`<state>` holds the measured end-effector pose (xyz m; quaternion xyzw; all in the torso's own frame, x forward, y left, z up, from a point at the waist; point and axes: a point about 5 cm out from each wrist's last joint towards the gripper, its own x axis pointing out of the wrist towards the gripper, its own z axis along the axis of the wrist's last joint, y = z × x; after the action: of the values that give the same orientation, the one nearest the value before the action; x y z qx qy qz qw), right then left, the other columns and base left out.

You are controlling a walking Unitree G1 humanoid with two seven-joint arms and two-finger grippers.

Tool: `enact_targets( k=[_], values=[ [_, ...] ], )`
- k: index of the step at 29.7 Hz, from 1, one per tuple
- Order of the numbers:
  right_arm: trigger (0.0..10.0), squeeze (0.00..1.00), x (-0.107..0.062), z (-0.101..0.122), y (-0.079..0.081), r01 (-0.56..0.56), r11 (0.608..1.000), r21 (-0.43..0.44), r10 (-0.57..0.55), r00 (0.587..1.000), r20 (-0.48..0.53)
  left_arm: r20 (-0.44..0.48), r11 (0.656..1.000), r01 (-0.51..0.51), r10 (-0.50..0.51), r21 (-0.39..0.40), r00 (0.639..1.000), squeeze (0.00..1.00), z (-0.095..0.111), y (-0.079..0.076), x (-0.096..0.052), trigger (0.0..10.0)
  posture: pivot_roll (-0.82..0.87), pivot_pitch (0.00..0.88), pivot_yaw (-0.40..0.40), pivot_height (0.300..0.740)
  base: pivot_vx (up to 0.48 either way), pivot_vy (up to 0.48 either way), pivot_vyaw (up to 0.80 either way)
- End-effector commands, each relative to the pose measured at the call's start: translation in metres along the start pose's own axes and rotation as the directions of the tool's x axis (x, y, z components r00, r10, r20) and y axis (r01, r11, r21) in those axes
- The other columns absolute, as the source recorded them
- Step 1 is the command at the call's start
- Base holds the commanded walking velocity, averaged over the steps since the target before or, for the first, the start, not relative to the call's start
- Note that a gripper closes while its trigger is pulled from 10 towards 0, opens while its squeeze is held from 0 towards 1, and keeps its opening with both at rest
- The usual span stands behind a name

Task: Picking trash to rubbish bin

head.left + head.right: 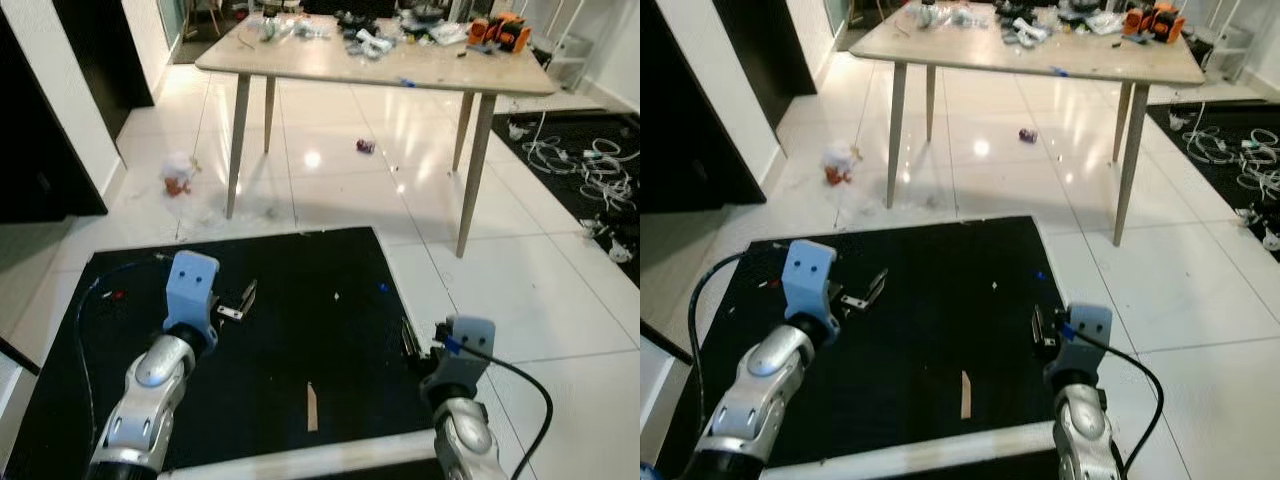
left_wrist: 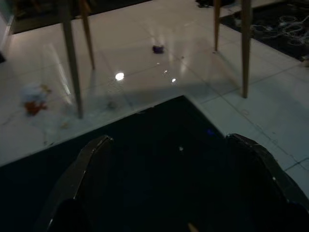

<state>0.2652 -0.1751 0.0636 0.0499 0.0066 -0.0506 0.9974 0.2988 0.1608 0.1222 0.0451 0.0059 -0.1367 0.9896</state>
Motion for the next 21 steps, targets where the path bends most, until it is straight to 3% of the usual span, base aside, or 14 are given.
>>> enact_targets(
  k=[1, 21],
  values=[
    [10.0, 0.00, -0.0008, -0.0001, 0.0016, -0.007, 1.000, -0.007, 0.007, 1.000, -0.008, 0.006, 1.000, 0.012, -0.012, -0.015, 1.000, 0.00, -0.0001, -0.0018, -0.0018, 10.0, -0.01, 0.131, 0.055, 0.740, 0.469, 0.000, 0.00],
    [10.0, 0.00, -0.0022, 0.0026, 0.0017, -0.021, 0.999, -0.027, 0.021, 1.000, 0.002, 0.012, 1.000, 0.022, -0.021, -0.021, 1.000, 0.00, 0.0021, -0.0042, -0.0017, 10.0, -0.02, 0.143, 0.050, 0.740, 0.470, 0.000, 0.00]
  ],
)
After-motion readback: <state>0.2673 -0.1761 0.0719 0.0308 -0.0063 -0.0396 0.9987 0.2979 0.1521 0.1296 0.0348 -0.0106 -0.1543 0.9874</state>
